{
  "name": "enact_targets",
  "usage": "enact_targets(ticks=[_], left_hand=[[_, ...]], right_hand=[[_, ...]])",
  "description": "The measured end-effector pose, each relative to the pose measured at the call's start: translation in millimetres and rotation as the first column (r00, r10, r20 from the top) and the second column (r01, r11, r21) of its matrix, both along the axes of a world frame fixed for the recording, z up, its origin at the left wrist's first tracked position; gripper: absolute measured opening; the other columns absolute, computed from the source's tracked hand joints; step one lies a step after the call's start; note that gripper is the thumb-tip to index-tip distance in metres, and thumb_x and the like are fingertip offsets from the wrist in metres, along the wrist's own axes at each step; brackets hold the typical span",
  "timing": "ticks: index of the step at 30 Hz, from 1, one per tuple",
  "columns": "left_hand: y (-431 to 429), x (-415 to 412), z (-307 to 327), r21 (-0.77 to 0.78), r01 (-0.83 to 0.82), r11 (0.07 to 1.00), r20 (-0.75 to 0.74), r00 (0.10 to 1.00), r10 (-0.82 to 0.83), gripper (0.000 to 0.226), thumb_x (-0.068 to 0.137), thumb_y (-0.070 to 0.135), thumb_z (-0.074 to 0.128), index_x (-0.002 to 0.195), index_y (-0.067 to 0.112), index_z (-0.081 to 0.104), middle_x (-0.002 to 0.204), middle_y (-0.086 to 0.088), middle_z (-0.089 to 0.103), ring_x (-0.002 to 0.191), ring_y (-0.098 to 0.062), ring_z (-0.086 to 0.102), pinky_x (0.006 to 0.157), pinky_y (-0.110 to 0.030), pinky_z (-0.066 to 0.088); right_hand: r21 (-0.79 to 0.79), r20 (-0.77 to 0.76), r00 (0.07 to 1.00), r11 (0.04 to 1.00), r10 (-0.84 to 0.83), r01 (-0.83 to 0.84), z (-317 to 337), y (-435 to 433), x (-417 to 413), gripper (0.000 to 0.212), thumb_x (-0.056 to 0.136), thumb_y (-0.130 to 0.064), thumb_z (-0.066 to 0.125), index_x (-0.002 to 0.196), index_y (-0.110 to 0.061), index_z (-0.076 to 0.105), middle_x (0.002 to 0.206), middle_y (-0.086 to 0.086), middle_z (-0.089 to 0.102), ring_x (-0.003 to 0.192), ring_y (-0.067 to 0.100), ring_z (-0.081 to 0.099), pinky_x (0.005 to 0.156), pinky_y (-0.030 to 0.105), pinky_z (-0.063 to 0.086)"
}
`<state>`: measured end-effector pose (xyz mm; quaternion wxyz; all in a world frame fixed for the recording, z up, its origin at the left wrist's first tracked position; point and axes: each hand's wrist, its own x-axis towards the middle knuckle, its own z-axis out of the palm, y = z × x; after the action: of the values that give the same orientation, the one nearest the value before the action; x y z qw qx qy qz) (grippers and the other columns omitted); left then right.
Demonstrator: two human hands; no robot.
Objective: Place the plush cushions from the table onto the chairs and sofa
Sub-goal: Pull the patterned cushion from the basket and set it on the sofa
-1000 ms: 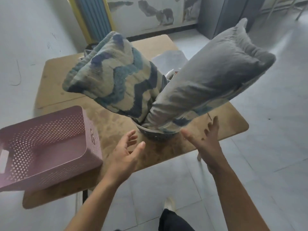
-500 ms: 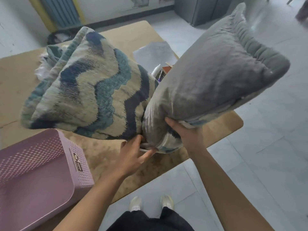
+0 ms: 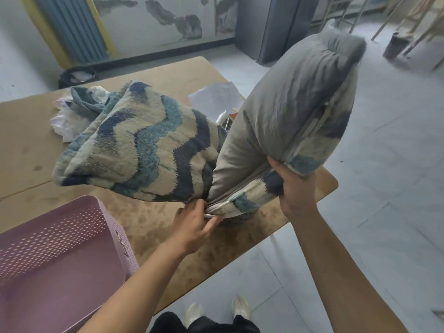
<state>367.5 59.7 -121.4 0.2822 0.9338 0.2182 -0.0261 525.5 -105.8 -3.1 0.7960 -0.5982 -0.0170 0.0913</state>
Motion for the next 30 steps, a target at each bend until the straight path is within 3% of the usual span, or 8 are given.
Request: enact_targets(ticks=[3,7,10,16,23,25,28,30], left_hand=[[3.8,6.0,-0.3,-0.031,0.021,0.999,-0.06,0.998,-0.023,0.057,0.084,0.081,0.029,0.096,0.027,0.043,0.105,0.0,0.057,0.099,-0.025,0.054,0.086,-0.042,0.043],[-5.4,27.6,-8.2,-0.214,0.026,0.977,-0.11,0.993,-0.051,0.05,0.086,0.074,0.053,0.099,0.026,0.046,0.112,-0.003,0.064,0.095,-0.025,0.058,0.082,-0.041,0.05],[-20.9,32.8,-17.7,-0.251,0.001,0.968,-0.117,0.993,-0.031,0.052,0.087,0.072,0.055,0.104,0.024,0.044,0.118,-0.005,0.065,0.101,-0.03,0.061,0.082,-0.042,0.051],[-31.5,36.2,-23.8,-0.131,0.031,0.991,-0.031,0.999,-0.035,0.057,0.088,0.08,0.04,0.106,0.026,0.04,0.115,-0.005,0.065,0.1,-0.031,0.062,0.079,-0.041,0.049],[-7.1,63.1,-3.3,0.225,0.173,0.959,0.134,0.969,-0.206,0.06,0.083,0.082,0.036,0.091,0.024,0.047,0.094,-0.004,0.071,0.086,-0.031,0.066,0.071,-0.04,0.047],[-3.0,56.3,0.1,0.341,0.164,0.926,0.2,0.95,-0.242,0.06,0.084,0.08,0.041,0.086,0.021,0.05,0.086,-0.002,0.069,0.083,-0.03,0.065,0.074,-0.04,0.042],[0.6,33.4,-0.6,0.415,0.113,0.903,0.224,0.949,-0.222,0.059,0.082,0.084,0.043,0.082,0.025,0.045,0.081,0.004,0.064,0.082,-0.027,0.063,0.082,-0.042,0.039],[-0.7,22.0,-2.5,0.382,0.077,0.921,0.198,0.967,-0.163,0.06,0.077,0.088,0.045,0.082,0.028,0.04,0.078,0.005,0.064,0.081,-0.026,0.065,0.082,-0.042,0.039]], right_hand=[[0.014,0.014,1.0,1.0,0.014,-0.014,7.5,0.4,-9.8,0.041,0.075,0.005,0.084,0.094,-0.028,0.069,0.089,-0.02,0.078,0.108,0.021,0.071,0.103,0.049,0.056],[0.026,0.051,0.997,0.998,0.056,-0.057,21.8,-10.3,-8.4,0.053,0.057,-0.006,0.095,0.1,-0.022,0.069,0.089,-0.018,0.079,0.097,0.011,0.075,0.085,0.03,0.062],[0.03,0.057,0.998,0.999,0.03,-0.031,28.2,-26.9,-4.2,0.047,0.073,0.011,0.081,0.1,-0.024,0.065,0.084,-0.02,0.078,0.093,0.01,0.074,0.076,0.023,0.061],[0.077,0.018,0.997,0.995,-0.069,0.068,23.9,-43.6,8.1,0.054,0.063,-0.008,0.094,0.107,-0.026,0.068,0.13,0.008,0.071,0.124,0.034,0.065,0.107,0.054,0.053],[0.178,-0.092,0.978,0.963,-0.186,0.2,3.5,-67.7,38.8,0.038,0.081,0.004,0.08,0.115,-0.01,0.073,0.123,0.005,0.076,0.122,0.032,0.068,0.106,0.052,0.054],[0.209,-0.126,0.97,0.951,-0.206,0.23,-4.9,-68.6,41.5,0.052,0.075,-0.006,0.088,0.124,-0.006,0.07,0.129,0.008,0.073,0.123,0.032,0.068,0.106,0.054,0.054],[0.257,-0.176,0.966,0.938,-0.191,0.233,-18.9,-65.2,36.4,0.098,0.055,-0.026,0.103,0.14,-0.008,0.057,0.14,0.008,0.067,0.13,0.032,0.064,0.106,0.054,0.053],[0.263,-0.18,0.976,0.95,-0.125,0.17,-20.6,-56.6,27.7,0.079,0.066,-0.019,0.097,0.136,-0.012,0.062,0.141,0.007,0.066,0.131,0.031,0.062,0.11,0.055,0.05]])
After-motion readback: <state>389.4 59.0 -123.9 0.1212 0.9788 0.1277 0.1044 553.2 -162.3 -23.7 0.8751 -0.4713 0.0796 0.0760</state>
